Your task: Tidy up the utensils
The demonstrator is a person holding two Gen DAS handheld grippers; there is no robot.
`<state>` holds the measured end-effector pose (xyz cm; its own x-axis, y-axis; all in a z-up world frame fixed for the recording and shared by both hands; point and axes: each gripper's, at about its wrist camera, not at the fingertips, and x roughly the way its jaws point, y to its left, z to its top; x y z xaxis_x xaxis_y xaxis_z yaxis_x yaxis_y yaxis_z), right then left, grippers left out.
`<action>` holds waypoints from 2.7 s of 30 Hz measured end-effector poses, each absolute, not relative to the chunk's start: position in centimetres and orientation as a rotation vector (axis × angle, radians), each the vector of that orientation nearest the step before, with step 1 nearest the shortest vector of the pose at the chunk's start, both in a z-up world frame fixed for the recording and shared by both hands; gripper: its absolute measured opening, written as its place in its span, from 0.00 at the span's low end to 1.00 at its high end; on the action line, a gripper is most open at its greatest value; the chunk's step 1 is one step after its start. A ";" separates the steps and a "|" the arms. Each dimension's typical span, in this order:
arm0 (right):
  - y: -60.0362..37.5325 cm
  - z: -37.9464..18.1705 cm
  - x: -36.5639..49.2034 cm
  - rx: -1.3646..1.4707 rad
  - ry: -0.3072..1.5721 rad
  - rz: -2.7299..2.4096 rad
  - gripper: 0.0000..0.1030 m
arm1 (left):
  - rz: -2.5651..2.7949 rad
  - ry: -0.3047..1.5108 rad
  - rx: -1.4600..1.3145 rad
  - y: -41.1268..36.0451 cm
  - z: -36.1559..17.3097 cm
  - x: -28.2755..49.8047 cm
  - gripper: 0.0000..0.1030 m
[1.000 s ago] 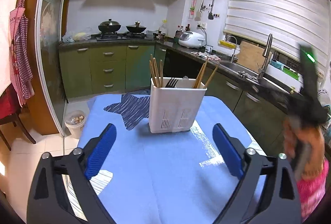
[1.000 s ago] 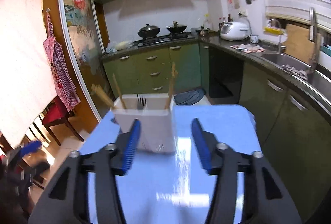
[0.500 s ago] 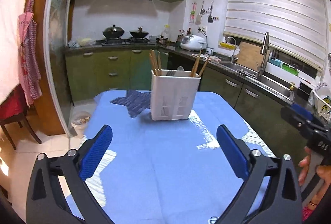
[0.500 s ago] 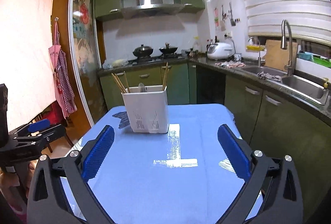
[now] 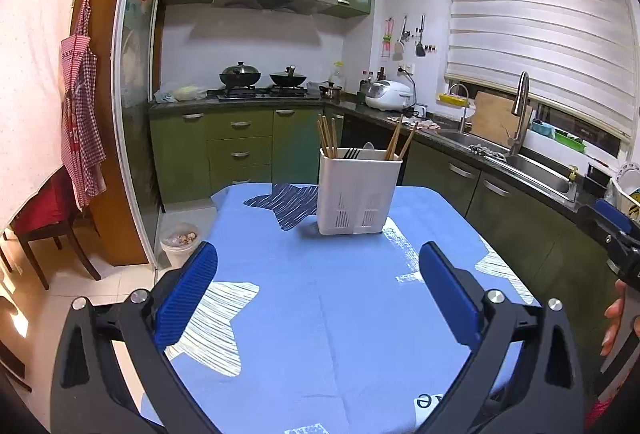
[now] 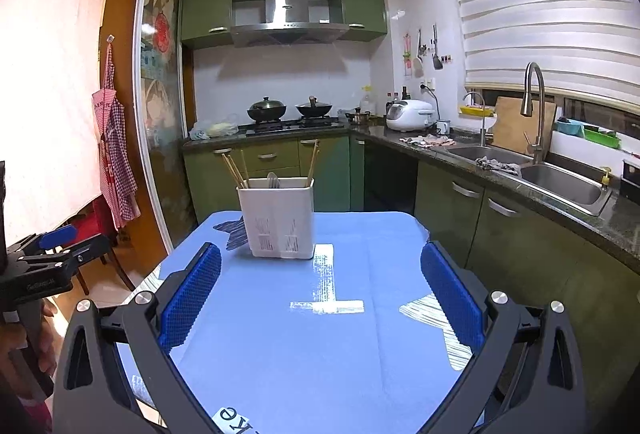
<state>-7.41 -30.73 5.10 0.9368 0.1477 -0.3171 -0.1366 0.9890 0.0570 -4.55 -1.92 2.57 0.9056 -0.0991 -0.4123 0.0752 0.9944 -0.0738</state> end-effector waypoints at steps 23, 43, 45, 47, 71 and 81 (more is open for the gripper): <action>-31.4 5.5 -7.2 0.049 0.335 0.142 0.96 | -0.083 0.420 -0.054 -2.0 3.1 -5.4 0.93; -31.3 5.4 -7.1 0.050 0.344 0.159 0.96 | -0.054 0.429 -0.033 -2.1 3.5 -5.5 0.93; -31.2 5.4 -7.0 0.048 0.345 0.160 0.96 | -0.052 0.427 -0.034 -2.0 3.5 -5.5 0.93; -31.2 5.5 -7.0 0.048 0.345 0.162 0.96 | -0.047 0.422 -0.033 -2.0 3.6 -5.6 0.93; -31.5 5.4 -6.9 0.047 0.346 0.163 0.96 | -0.046 0.424 -0.023 -1.9 3.7 -5.8 0.93; -31.5 5.4 -6.9 0.047 0.346 0.163 0.96 | -0.045 0.425 -0.025 -1.7 3.7 -5.8 0.93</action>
<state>-6.92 -31.51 5.42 0.9277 0.1667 -0.3340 -0.1506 0.9859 0.0736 -5.75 -1.73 3.69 0.9102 -0.0485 -0.4112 0.0380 0.9987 -0.0337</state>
